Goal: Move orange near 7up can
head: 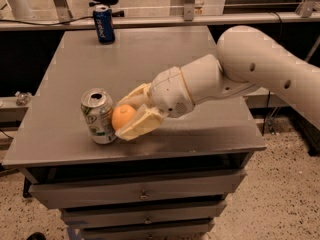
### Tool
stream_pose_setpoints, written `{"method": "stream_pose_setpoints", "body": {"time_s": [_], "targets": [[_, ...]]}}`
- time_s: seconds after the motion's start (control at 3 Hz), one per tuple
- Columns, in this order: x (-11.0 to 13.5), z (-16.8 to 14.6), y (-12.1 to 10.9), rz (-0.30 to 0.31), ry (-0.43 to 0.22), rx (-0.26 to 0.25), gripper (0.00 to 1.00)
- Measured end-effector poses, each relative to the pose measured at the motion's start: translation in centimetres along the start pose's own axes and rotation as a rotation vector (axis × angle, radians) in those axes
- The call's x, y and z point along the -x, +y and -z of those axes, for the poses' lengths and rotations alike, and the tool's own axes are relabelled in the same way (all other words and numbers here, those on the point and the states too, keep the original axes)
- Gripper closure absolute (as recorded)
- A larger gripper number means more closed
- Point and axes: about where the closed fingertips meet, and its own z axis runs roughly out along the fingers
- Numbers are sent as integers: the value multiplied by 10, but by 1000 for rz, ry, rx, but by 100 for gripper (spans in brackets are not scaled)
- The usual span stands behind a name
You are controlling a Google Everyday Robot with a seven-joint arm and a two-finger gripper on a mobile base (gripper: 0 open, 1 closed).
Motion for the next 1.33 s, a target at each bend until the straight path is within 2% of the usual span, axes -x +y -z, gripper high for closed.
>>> {"method": "stream_pose_setpoints", "body": {"time_s": [0.67,1.33], "targets": [[-20,-16,-34,-54,31,-34,100],[-22,-28,-26,-77,24,2,100]]}}
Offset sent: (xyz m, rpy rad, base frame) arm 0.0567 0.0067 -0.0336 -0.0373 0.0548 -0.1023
